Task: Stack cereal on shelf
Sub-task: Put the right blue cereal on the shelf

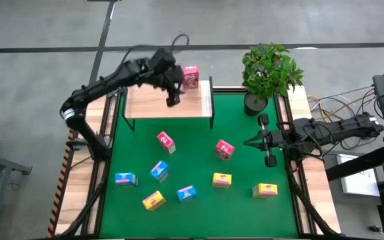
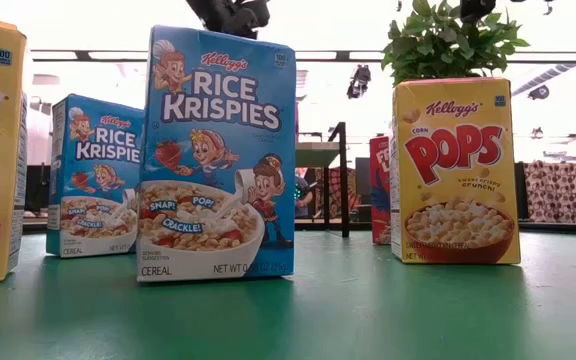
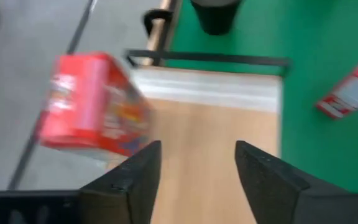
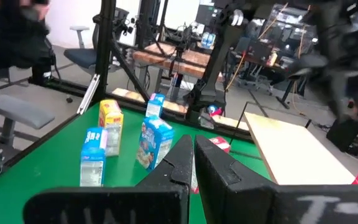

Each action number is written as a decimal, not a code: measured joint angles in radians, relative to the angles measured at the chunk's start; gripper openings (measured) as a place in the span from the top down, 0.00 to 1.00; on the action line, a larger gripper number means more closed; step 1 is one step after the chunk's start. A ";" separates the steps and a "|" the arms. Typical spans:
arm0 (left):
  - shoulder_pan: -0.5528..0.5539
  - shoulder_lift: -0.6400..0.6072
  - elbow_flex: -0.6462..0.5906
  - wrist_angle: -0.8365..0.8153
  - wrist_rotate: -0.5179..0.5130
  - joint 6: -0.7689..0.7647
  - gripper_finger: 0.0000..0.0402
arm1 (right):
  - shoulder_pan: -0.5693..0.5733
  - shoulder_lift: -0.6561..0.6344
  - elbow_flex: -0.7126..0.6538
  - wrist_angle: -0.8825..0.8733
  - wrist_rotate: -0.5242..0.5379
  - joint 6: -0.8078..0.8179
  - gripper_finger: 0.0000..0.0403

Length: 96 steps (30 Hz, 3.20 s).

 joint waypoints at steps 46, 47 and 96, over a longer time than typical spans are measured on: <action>-0.363 -0.979 -1.098 0.795 -0.299 0.010 0.90 | -0.402 1.394 1.741 -0.931 0.427 0.016 0.98; -0.363 -0.980 -1.098 0.796 -0.298 0.010 0.90 | -0.409 1.419 1.764 -0.944 0.427 0.007 0.98; -0.363 -0.971 -1.098 0.779 -0.298 0.007 0.90 | -0.542 1.603 1.806 -0.906 0.383 -0.024 0.98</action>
